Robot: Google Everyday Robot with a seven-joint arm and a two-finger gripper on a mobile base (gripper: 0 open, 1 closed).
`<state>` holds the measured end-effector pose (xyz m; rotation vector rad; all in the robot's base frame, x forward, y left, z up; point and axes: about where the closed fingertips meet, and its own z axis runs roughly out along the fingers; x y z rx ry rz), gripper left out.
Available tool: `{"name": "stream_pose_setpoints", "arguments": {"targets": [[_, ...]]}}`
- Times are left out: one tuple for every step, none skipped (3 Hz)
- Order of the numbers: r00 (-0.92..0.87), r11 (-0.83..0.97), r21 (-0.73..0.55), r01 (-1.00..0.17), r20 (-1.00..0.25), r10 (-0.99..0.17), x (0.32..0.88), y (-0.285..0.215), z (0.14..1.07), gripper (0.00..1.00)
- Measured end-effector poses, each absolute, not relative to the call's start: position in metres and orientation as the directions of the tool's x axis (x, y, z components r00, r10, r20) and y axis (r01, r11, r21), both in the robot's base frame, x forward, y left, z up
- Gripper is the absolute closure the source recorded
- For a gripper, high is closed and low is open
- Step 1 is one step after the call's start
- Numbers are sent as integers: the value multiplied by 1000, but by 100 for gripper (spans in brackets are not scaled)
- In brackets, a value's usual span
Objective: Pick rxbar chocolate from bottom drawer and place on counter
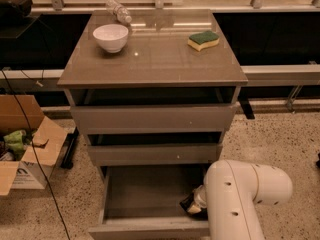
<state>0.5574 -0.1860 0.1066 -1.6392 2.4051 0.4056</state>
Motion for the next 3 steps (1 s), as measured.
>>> {"name": "stream_pose_setpoints", "arguments": {"targets": [[-364,346,111,-931,-317,-876,557,-186,113,89],[-369,369,66,-927,-340,-865,566,-177,128,100],[-370,406,-9,-914,-395,-841,582,-160,172,100]]}}
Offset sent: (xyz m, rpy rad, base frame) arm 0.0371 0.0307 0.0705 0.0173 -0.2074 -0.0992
